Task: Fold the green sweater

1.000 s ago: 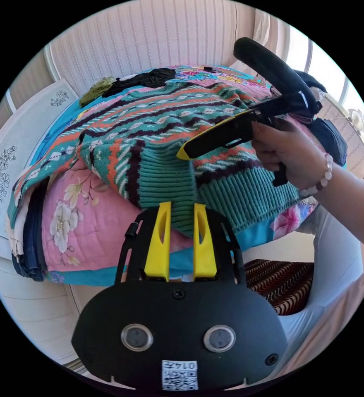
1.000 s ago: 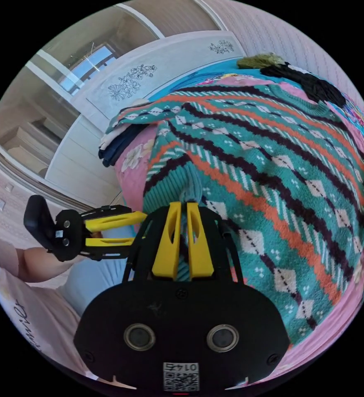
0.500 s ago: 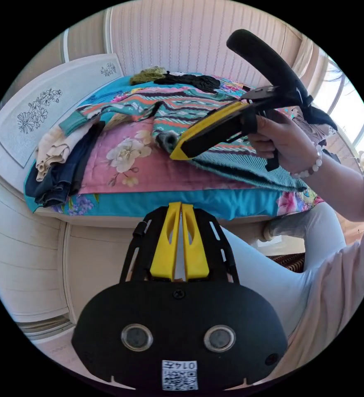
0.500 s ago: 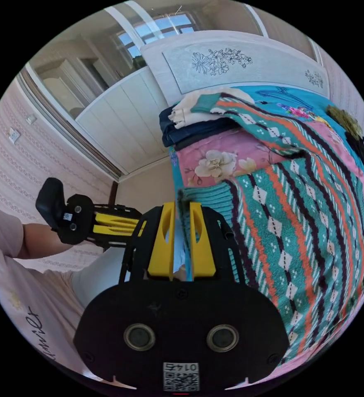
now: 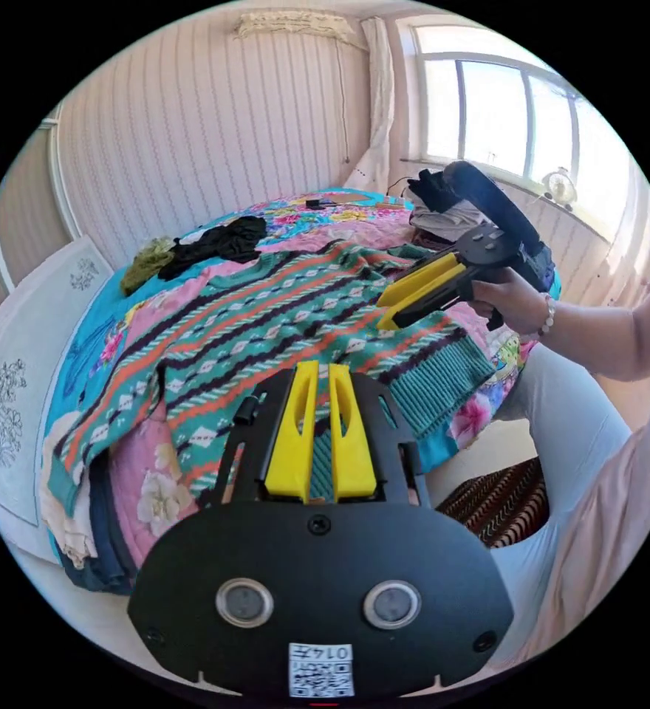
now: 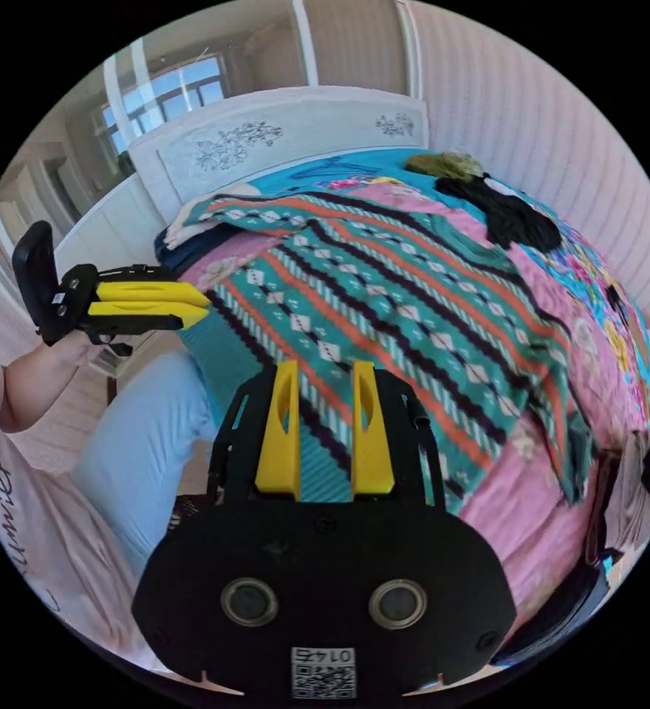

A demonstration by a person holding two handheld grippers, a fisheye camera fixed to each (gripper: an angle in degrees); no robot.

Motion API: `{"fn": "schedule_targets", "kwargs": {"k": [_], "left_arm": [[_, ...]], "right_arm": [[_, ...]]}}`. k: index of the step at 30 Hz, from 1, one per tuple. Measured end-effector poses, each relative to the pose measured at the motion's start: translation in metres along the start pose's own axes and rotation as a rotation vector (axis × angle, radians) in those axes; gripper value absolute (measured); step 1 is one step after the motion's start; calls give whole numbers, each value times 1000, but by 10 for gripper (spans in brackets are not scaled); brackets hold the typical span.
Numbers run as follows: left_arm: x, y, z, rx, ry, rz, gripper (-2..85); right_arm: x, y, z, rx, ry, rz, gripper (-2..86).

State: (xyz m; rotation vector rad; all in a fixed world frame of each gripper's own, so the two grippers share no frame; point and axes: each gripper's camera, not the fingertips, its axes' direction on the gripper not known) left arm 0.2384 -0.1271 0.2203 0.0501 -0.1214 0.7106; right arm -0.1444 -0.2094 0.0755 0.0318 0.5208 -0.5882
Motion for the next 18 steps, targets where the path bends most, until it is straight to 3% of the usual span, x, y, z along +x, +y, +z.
{"fn": "schedule_targets", "kwargs": {"k": [3,9,15,18], "left_arm": [[36,-64,57,14,63,134,45],[107,-183,155,47,66,330,65],[160,-262,256,-49,68,406,79],[178,-270,314,-211,50,421,83]], "right_arm": [[63,53,-15,-33,200,115,114],[168,116,-40,-19,398,285,140],[250,147,-36,17,381,402,140],[279,164,-13,-6,297,445,136]]}}
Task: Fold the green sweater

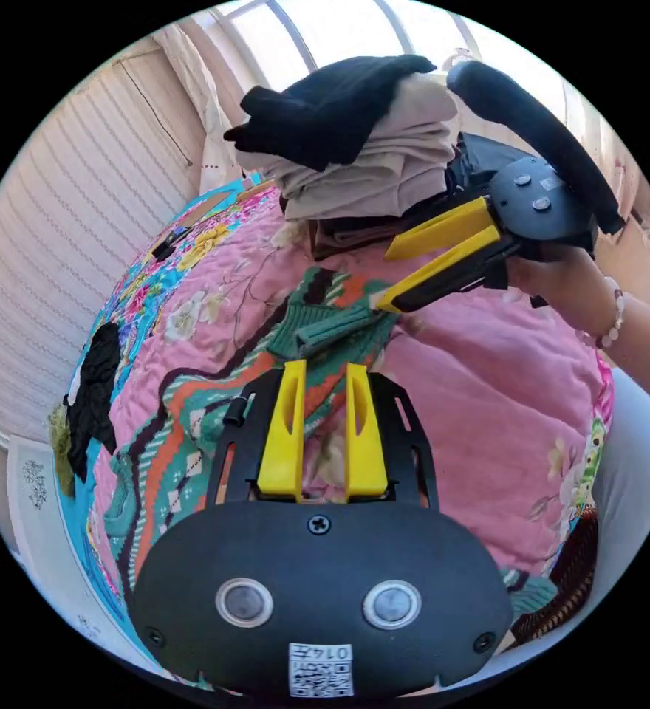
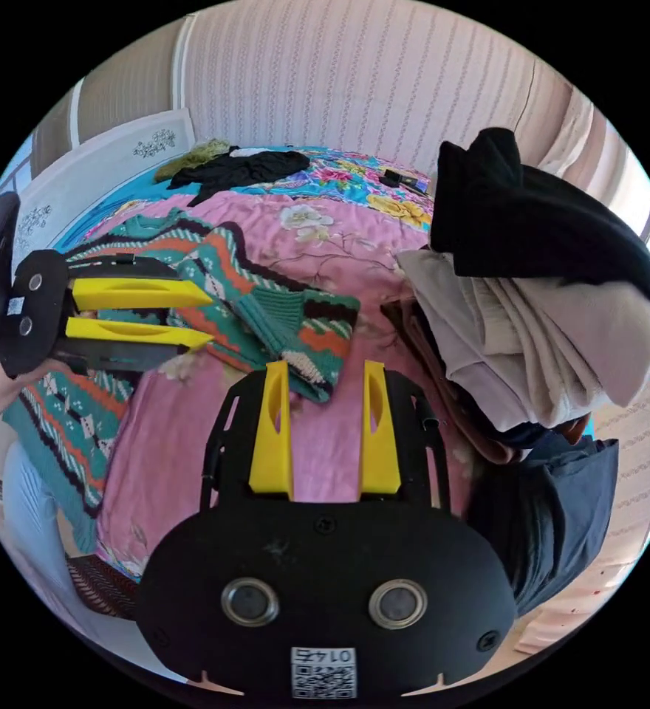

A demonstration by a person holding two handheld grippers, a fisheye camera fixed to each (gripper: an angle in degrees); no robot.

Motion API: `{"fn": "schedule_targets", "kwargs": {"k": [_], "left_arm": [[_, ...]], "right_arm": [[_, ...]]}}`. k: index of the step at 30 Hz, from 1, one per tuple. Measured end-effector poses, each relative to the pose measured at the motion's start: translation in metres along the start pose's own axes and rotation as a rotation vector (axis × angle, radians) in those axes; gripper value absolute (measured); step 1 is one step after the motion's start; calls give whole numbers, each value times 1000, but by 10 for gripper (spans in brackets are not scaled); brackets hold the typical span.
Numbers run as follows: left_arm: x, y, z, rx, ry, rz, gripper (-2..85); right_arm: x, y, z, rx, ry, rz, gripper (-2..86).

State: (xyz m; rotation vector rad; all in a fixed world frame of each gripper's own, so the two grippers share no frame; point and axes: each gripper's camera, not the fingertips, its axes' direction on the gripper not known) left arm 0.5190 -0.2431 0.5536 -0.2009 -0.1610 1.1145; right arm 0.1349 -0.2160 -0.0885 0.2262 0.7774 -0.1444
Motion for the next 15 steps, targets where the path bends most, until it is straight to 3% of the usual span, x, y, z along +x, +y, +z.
{"fn": "schedule_targets", "kwargs": {"k": [6,10,13,15], "left_arm": [[8,-10,26,42,-1,-7,69],[11,-21,14,116,16,22,10],[22,-27,-16,266,-19,88,-2],[28,-32,-9,236,-2,128,-4]], "right_arm": [[44,28,25,21,-211,36,96],[58,51,7,92,-197,49,64],[86,92,-30,198,-235,219,58],[115,136,-41,268,-395,394,53]]}}
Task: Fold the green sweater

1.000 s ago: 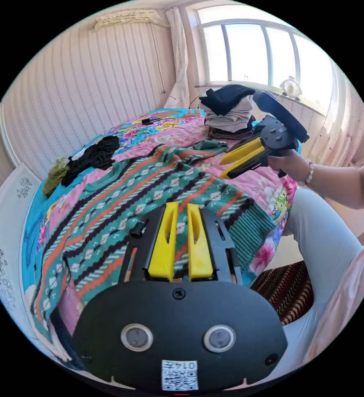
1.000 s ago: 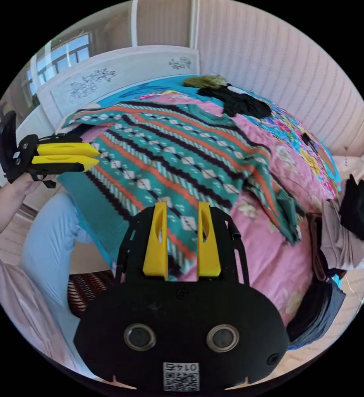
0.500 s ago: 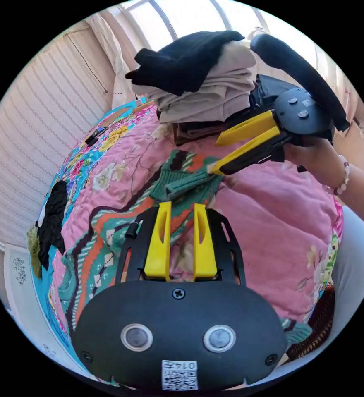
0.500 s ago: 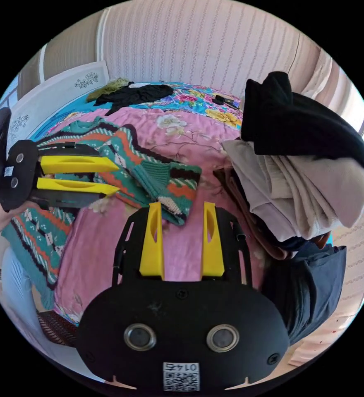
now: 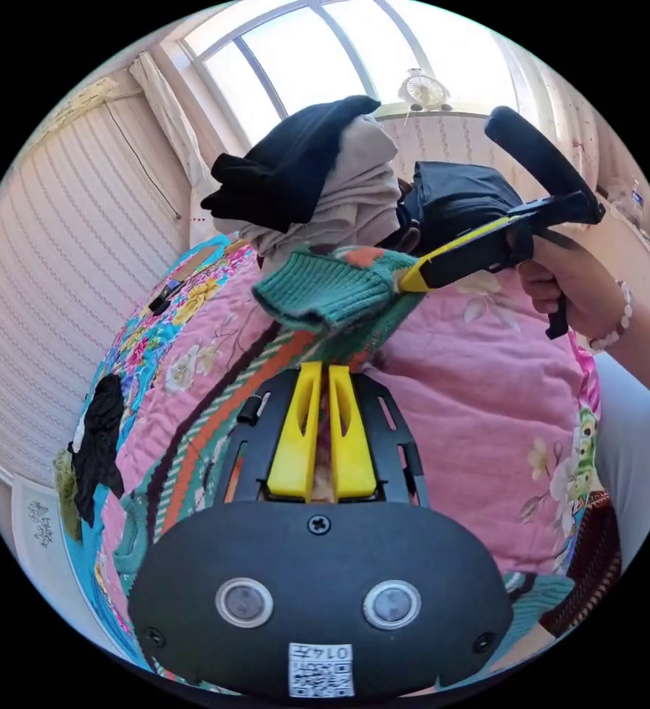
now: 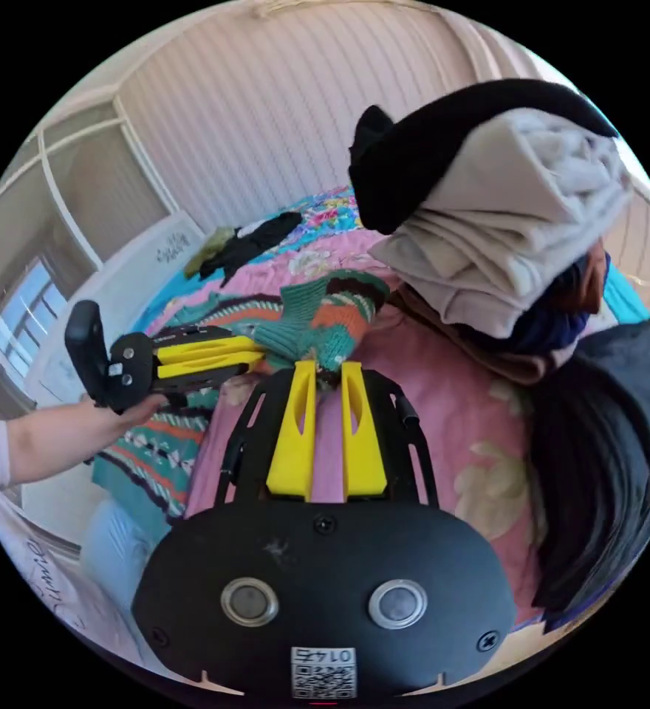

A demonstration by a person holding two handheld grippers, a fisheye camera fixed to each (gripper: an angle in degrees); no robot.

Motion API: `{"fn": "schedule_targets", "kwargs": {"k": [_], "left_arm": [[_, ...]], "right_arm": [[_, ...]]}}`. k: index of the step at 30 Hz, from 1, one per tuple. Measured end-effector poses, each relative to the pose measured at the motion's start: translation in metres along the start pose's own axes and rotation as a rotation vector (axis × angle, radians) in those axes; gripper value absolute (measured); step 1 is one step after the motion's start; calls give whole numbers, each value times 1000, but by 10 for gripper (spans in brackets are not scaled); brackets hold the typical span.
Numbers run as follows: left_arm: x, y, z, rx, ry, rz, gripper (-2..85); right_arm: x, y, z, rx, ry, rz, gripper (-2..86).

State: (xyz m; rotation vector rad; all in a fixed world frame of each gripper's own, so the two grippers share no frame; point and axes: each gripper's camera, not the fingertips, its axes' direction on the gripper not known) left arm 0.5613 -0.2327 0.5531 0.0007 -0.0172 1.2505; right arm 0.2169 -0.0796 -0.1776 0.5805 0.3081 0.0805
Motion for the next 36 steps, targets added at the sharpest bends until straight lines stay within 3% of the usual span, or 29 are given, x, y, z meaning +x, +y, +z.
{"fn": "schedule_targets", "kwargs": {"k": [2,5,9,13,18,23,29,33,36], "left_arm": [[2,4,31,-124,32,-9,-4],[-5,8,36,-154,84,-54,-4],[-17,-1,11,-46,79,-59,7],[-46,-26,16,58,209,-178,60],[-72,-42,67,-34,366,-350,65],[-75,-60,52,30,291,-318,38],[-97,-54,19,39,74,-343,45],[-104,-51,55,-111,199,-357,51],[-78,-72,71,-87,191,-269,51]], "right_arm": [[21,23,0,-23,45,71,45],[47,52,5,-49,94,136,37],[35,64,-8,49,169,-71,63],[26,58,-3,101,271,-177,103],[26,49,35,-11,314,-285,114],[48,58,27,44,263,-272,17],[79,62,17,87,213,-192,-2],[94,64,16,103,229,-129,-3],[115,68,9,148,222,-27,-3]]}}
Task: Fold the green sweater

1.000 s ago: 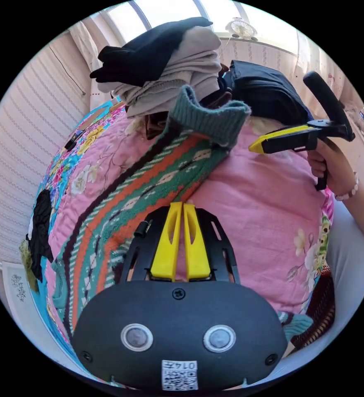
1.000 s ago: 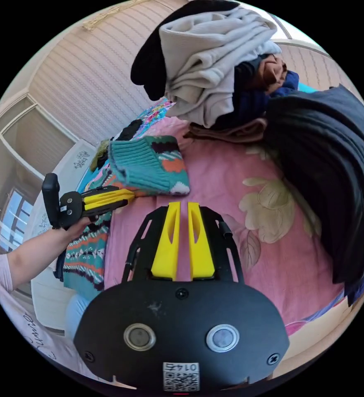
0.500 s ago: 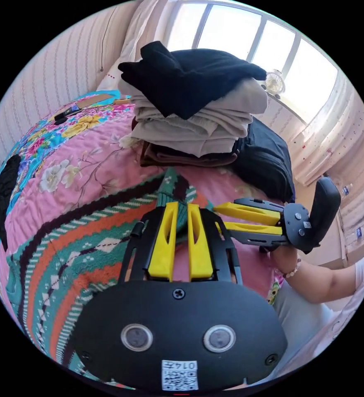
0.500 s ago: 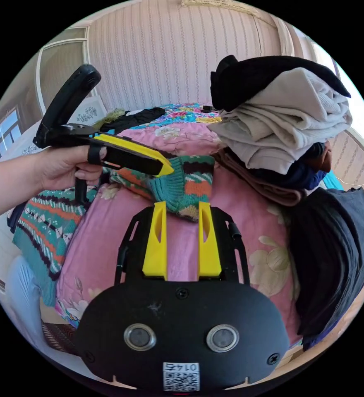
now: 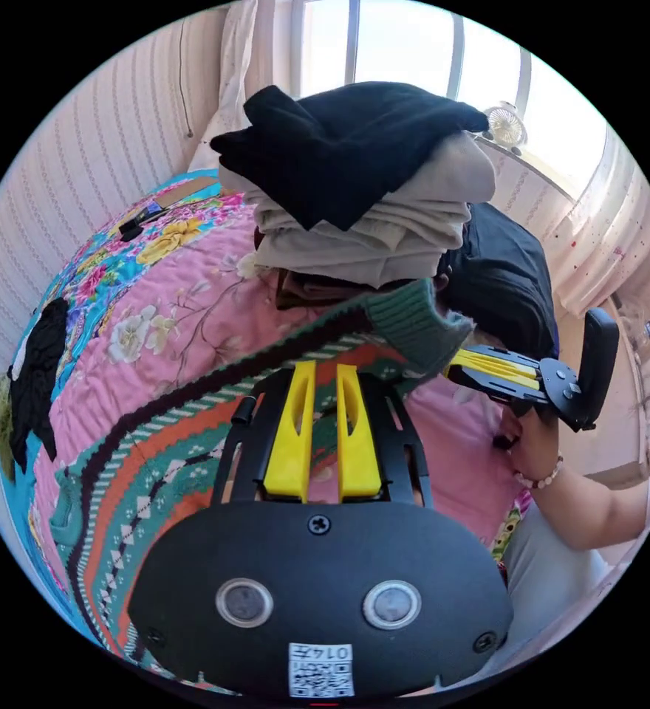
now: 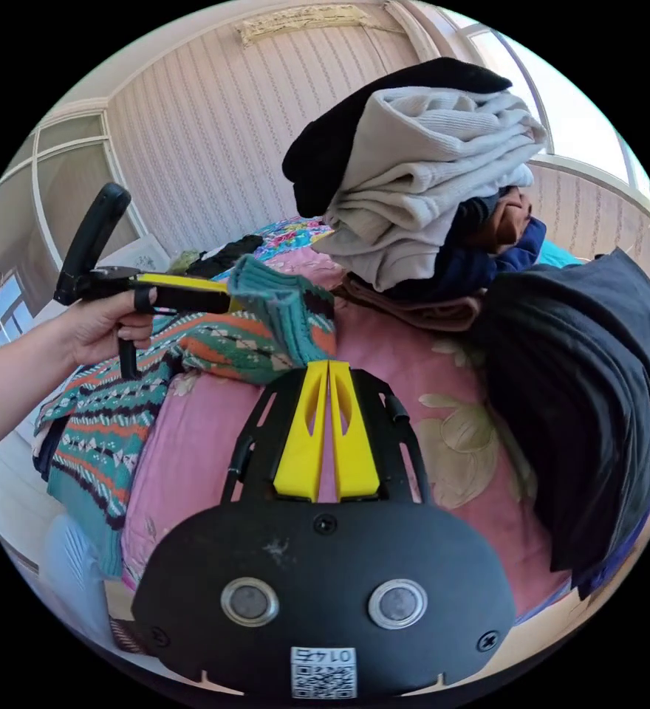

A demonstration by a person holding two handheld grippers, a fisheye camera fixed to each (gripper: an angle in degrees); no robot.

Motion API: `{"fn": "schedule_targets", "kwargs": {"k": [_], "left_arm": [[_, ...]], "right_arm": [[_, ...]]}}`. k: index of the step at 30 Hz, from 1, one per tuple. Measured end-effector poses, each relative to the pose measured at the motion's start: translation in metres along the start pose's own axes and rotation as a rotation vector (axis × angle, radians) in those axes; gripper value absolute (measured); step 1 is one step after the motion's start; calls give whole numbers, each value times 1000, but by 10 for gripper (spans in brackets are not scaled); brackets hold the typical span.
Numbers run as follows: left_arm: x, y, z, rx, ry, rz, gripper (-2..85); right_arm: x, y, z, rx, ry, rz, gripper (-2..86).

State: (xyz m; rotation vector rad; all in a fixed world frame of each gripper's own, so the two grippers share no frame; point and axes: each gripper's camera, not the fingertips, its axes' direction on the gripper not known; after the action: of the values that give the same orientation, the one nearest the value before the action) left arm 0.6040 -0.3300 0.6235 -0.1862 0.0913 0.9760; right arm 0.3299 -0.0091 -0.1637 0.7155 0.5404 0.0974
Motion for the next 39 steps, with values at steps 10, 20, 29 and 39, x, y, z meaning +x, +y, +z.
{"fn": "schedule_targets", "kwargs": {"k": [10,20,29,39], "left_arm": [[65,-14,57,-40,-125,222,-5],[4,193,-139,98,-82,-97,-7],[-33,490,-285,-179,-527,-707,67],[-77,598,-261,-258,-297,-1012,49]], "right_arm": [[48,0,11,14,-56,162,-2],[10,-18,45,-112,73,-42,0],[-108,17,43,-385,-352,-223,59],[-194,81,72,-721,-323,-303,78]]}}
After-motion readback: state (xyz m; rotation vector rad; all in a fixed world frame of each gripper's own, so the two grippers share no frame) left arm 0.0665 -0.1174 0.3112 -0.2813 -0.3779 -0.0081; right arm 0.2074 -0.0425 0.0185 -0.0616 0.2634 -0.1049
